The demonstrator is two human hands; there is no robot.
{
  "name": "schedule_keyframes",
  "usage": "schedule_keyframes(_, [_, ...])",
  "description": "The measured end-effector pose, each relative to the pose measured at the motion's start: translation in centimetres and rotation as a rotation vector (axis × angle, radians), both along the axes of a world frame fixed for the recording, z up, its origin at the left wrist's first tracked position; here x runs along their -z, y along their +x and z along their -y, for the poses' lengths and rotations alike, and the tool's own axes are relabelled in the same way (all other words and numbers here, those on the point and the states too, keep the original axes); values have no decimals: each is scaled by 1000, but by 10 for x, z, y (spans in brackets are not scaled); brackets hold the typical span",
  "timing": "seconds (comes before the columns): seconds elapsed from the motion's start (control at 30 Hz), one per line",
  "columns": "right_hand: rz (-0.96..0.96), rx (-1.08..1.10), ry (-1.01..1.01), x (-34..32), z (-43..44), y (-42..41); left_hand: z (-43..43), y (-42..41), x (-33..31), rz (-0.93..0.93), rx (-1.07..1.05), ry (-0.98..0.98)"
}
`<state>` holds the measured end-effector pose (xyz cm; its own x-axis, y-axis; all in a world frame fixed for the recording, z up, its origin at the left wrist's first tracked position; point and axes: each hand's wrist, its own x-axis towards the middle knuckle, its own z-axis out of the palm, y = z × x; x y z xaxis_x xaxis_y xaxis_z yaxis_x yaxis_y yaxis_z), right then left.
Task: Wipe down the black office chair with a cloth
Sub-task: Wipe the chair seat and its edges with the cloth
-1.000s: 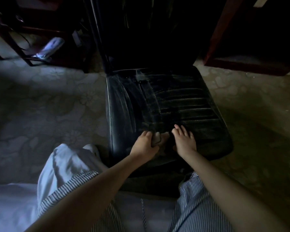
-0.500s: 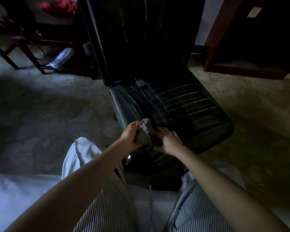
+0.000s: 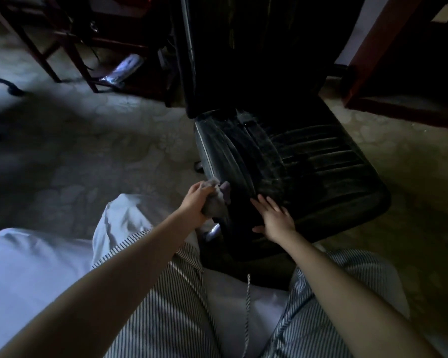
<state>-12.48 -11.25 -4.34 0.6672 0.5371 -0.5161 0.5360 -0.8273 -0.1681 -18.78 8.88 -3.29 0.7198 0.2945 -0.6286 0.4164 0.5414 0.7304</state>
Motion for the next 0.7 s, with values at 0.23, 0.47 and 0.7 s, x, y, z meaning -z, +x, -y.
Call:
schedule_keyframes(0.23, [-15, -8, 14, -15, -17, 17, -48, 12, 40, -31, -346, -20])
schedule_keyframes(0.47, [109, -91, 259, -23, -92, 56, -72, 44, 66, -99, -641, -50])
schedule_keyframes(0.7, [249, -283, 155, 0, -163, 113, -88, 116, 60, -123, -736, 96])
